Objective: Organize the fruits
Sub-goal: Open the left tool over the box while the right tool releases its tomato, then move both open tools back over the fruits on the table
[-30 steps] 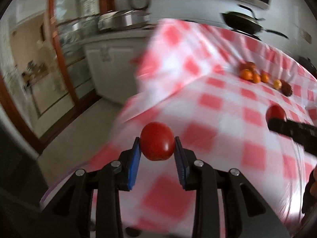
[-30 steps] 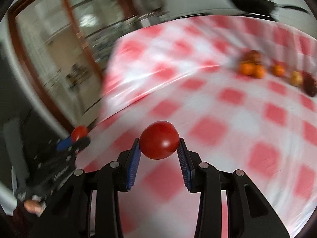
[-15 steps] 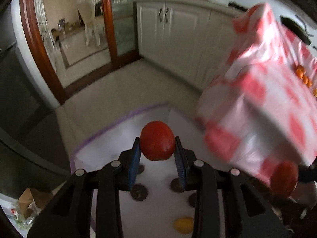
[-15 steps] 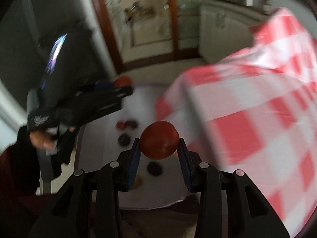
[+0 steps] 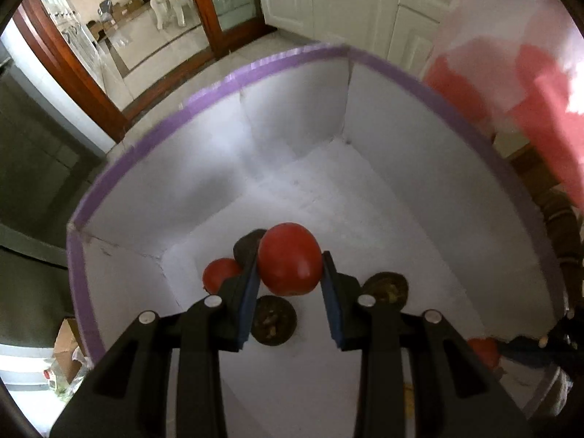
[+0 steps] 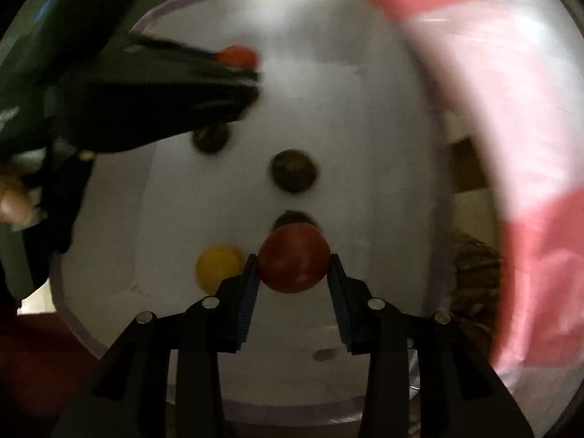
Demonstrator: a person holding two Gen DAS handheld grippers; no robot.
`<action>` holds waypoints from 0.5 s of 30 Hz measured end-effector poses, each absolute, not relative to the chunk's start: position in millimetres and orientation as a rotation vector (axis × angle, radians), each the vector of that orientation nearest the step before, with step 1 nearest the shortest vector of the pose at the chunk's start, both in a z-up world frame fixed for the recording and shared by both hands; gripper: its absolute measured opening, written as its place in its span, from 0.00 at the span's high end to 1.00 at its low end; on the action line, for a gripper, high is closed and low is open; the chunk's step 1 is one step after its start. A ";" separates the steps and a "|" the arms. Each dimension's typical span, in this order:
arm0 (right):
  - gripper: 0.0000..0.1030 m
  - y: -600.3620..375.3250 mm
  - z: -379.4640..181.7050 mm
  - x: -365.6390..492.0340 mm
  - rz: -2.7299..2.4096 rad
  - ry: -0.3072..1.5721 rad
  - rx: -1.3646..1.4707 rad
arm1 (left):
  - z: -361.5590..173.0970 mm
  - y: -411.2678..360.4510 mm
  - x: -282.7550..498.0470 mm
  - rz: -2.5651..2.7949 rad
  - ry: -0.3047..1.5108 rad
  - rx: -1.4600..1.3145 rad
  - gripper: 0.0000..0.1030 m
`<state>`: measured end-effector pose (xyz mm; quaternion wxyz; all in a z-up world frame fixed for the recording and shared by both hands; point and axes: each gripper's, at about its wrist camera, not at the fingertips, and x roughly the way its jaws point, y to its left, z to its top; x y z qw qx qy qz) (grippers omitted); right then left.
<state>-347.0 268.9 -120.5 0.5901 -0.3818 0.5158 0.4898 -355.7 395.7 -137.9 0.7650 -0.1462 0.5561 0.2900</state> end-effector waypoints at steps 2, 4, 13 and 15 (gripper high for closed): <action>0.63 271.0 -126.7 -351.9 1.132 1.205 -0.932 | -144.5 395.7 -357.3 0.642 1.225 -0.324 0.67; 0.63 270.2 -131.3 -355.0 1.128 1.222 -0.948 | -148.2 399.2 -359.9 0.654 1.235 -0.332 0.67; 0.41 266.3 -108.8 -361.8 1.166 1.152 -0.915 | -139.5 394.3 -354.1 0.688 1.221 -0.312 0.29; 0.40 259.9 -90.0 -361.7 1.185 1.104 -0.879 | -130.0 394.7 -352.0 0.704 1.205 -0.298 0.28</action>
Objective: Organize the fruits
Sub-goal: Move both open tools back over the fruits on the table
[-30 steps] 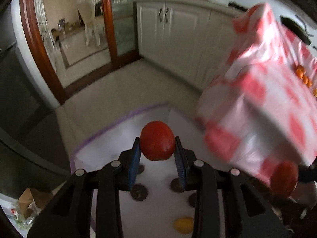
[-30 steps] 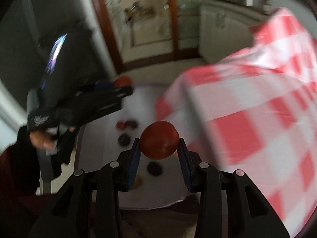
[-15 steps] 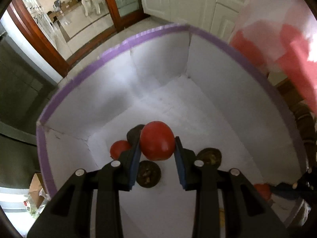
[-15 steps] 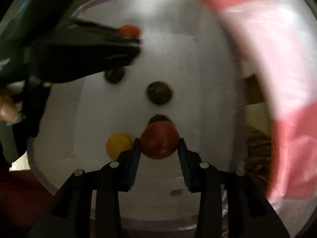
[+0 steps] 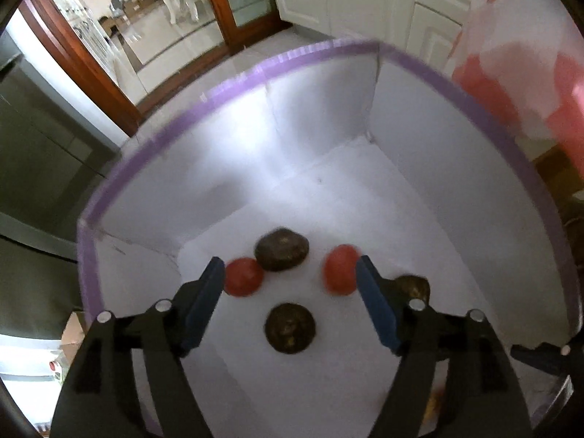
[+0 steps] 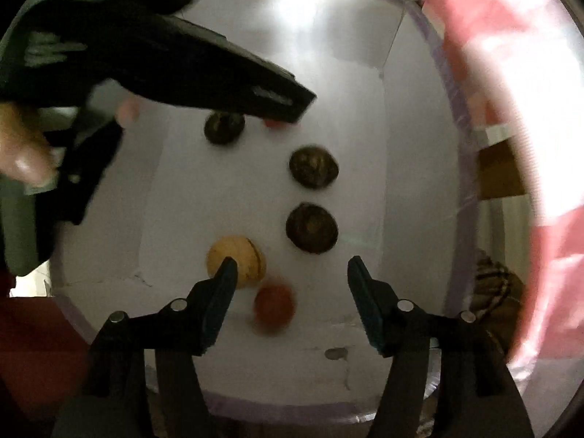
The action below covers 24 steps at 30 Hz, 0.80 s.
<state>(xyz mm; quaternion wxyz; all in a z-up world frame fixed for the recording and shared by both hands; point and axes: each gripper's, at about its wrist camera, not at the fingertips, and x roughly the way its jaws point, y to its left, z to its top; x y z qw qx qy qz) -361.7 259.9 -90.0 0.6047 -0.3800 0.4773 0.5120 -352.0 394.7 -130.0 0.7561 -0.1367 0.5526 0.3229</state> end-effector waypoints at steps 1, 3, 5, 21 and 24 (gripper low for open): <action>0.40 255.6 -81.1 -358.5 1.201 1.091 -0.850 | -120.9 396.1 -351.9 0.729 1.184 -0.290 0.27; 0.40 237.9 -45.3 -351.7 1.260 1.057 -0.723 | -97.6 395.8 -352.9 0.797 1.113 -0.261 0.27; 0.40 226.2 -12.2 -342.8 1.302 1.000 -0.621 | -63.2 392.8 -353.7 0.862 1.000 -0.235 0.22; 0.16 -127.9 89.1 -112.3 0.451 0.681 0.068 | 78.3 129.5 -99.3 0.122 0.720 -0.281 0.02; 0.16 -182.6 67.6 -66.8 0.263 0.728 0.134 | 55.8 73.1 -37.1 0.056 0.770 -0.271 0.02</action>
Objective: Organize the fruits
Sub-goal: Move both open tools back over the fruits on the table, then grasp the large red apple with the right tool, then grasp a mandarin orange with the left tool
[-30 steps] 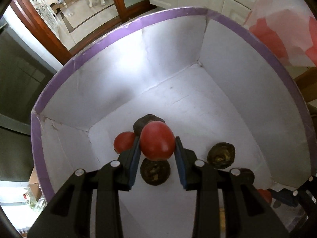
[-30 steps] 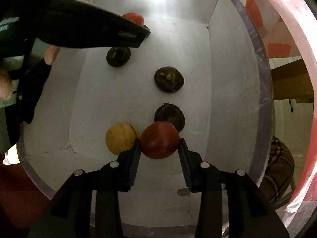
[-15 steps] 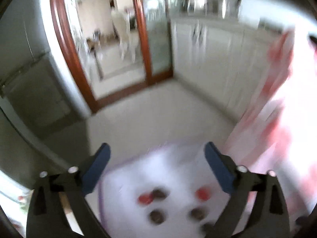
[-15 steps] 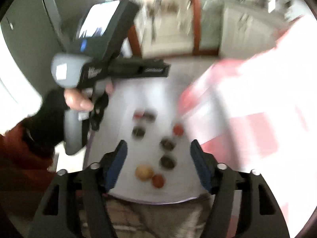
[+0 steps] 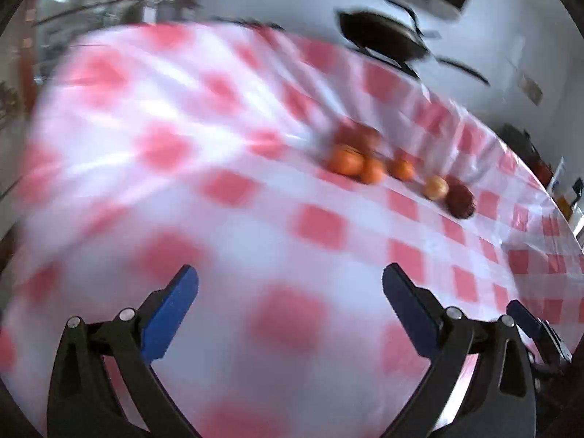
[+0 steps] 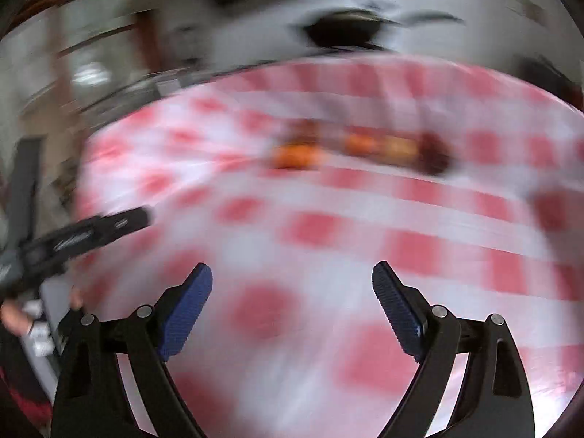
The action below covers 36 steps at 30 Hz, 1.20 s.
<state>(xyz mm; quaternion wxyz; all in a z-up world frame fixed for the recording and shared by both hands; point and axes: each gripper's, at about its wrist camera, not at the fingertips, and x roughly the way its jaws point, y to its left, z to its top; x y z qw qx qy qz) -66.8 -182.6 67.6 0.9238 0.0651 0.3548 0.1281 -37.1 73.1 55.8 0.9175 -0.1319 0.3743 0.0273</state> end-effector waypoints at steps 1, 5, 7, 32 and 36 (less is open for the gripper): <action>0.16 -206.8 58.9 -49.8 0.217 0.738 0.174 | 45.3 58.9 -16.5 0.039 0.781 -0.271 0.02; 0.16 -258.8 30.7 -4.6 0.098 0.769 0.281 | 26.1 7.5 49.1 0.015 0.791 -0.277 0.02; 0.16 -273.8 25.6 13.8 0.078 0.777 0.306 | 22.9 -10.8 76.2 0.012 0.769 -0.283 0.02; 0.49 -247.7 0.9 181.9 0.016 0.912 0.012 | 14.0 25.3 118.9 0.096 0.784 -0.397 0.02; 0.51 -259.4 -1.4 181.1 0.021 0.903 0.072 | 11.1 21.5 126.2 0.087 0.820 -0.375 0.03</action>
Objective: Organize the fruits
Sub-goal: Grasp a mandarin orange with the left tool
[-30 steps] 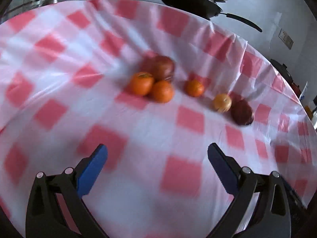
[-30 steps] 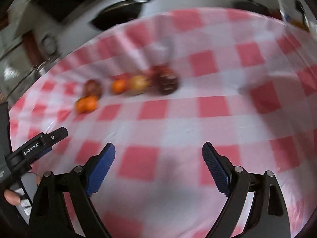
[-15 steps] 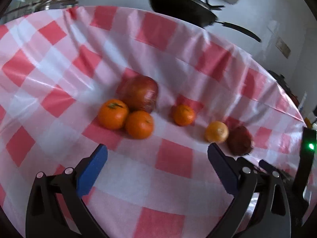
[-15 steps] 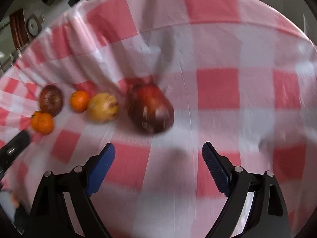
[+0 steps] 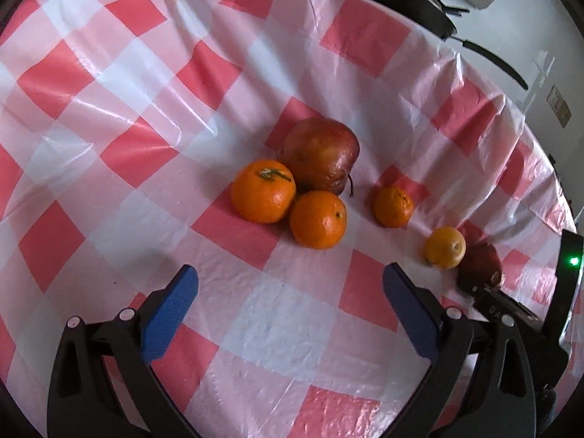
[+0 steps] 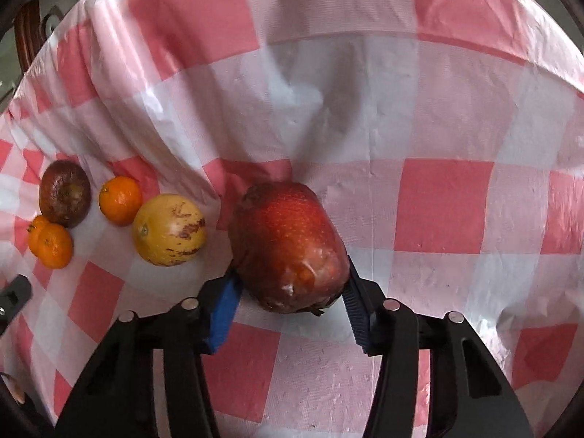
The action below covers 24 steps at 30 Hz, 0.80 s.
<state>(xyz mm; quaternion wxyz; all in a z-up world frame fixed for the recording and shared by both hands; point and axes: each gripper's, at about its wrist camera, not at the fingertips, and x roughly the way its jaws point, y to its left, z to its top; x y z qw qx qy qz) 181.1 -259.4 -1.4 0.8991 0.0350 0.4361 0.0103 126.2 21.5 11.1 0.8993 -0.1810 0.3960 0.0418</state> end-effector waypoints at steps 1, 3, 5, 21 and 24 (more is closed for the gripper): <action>0.51 -262.8 -2.1 180.6 0.023 0.901 0.085 | 10.9 20.4 128.7 0.088 0.824 -0.365 0.07; 0.51 -269.3 -4.7 182.1 0.036 0.903 0.119 | 8.1 10.9 135.3 0.081 0.849 -0.315 0.18; 0.51 -269.7 -6.1 183.7 0.038 0.903 0.123 | 5.7 -0.2 141.1 0.064 0.868 -0.256 0.29; 0.50 -272.1 -5.8 183.2 0.044 0.905 0.123 | 4.7 -16.8 192.0 0.117 0.886 -0.122 0.59; 0.50 -269.6 -4.2 183.2 0.049 0.903 0.127 | 7.8 -14.1 186.9 0.109 0.865 -0.145 0.60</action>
